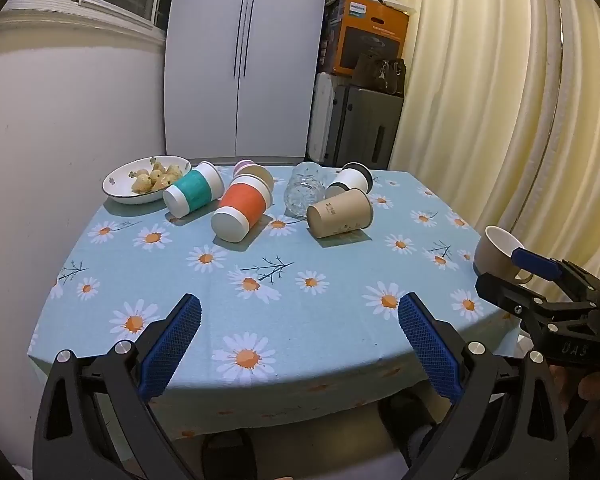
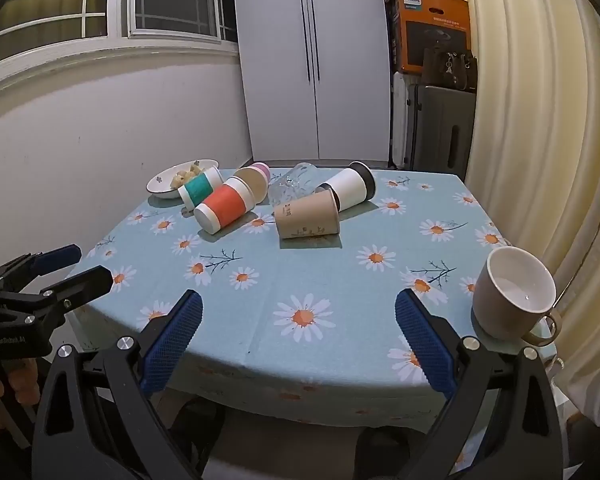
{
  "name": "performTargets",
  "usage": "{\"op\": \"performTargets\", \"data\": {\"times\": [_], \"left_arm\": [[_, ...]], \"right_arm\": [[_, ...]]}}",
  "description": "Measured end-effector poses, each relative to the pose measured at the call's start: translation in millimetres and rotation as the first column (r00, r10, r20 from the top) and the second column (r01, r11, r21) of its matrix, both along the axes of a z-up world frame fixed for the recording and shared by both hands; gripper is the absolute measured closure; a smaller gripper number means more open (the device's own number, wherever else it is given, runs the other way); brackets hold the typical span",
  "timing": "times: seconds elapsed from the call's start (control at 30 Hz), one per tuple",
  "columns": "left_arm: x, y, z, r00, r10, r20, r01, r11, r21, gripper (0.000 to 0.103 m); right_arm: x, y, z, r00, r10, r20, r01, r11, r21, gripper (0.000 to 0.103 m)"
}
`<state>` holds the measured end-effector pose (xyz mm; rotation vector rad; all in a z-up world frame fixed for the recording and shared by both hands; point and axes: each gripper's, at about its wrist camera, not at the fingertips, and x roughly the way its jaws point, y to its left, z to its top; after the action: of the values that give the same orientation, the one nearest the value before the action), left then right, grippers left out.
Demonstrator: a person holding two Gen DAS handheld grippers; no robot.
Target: Flip cup upright
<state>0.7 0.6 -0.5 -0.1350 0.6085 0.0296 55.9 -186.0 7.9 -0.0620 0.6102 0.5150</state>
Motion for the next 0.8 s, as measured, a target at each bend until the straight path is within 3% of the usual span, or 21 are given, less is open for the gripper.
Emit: {"op": "performTargets", "data": {"times": [0.8], "left_arm": [[-0.2,1.4,-0.8,1.000,0.010,-0.006,-0.010,1.000,0.017,0.007]], "right_arm": [[2.5,1.5,-3.4,1.000,0.004,-0.010,-0.004,1.000,-0.004,0.007]]}}
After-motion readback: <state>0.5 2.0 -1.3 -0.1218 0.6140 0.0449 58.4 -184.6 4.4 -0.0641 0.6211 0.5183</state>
